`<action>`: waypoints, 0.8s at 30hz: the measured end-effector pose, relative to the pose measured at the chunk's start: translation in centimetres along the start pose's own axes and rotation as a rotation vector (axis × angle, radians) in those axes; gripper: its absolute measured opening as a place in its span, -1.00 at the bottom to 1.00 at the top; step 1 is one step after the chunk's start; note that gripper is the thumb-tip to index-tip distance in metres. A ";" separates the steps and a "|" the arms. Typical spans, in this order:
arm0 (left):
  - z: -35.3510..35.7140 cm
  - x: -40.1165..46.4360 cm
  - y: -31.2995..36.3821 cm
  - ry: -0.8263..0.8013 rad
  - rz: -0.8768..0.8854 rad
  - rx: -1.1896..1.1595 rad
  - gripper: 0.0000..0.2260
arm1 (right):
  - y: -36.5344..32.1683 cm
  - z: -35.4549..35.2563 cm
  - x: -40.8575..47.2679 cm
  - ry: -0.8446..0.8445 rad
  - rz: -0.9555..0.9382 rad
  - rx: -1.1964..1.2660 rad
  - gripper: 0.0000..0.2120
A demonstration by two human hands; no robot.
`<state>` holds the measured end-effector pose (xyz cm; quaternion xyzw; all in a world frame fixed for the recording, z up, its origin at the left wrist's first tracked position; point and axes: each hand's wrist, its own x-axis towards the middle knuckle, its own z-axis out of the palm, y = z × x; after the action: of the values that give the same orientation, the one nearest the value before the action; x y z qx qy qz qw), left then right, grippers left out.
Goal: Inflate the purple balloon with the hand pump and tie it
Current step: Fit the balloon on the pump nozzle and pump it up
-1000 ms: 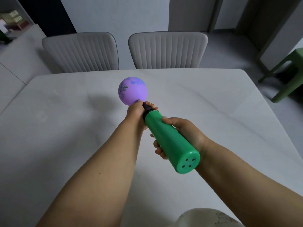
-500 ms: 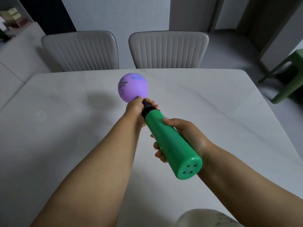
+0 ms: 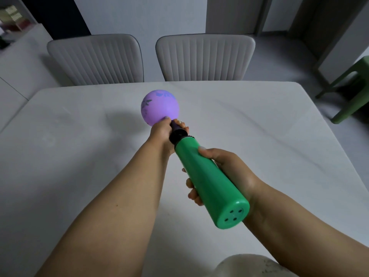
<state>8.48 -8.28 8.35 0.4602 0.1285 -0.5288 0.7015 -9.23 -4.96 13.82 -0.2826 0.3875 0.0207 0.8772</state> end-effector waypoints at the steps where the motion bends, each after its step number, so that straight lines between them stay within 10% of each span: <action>1: -0.1 0.1 0.1 0.002 -0.001 -0.018 -0.63 | 0.2 -0.1 -0.3 -0.014 0.013 0.000 -0.55; 24: 0.1 -0.3 -0.4 -0.046 0.021 -0.025 -0.62 | -0.9 1.1 0.9 0.019 -0.023 -0.001 -0.56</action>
<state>8.02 -8.15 8.44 0.4403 0.1143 -0.5304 0.7154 -7.61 -5.34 14.17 -0.2879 0.3923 0.0082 0.8736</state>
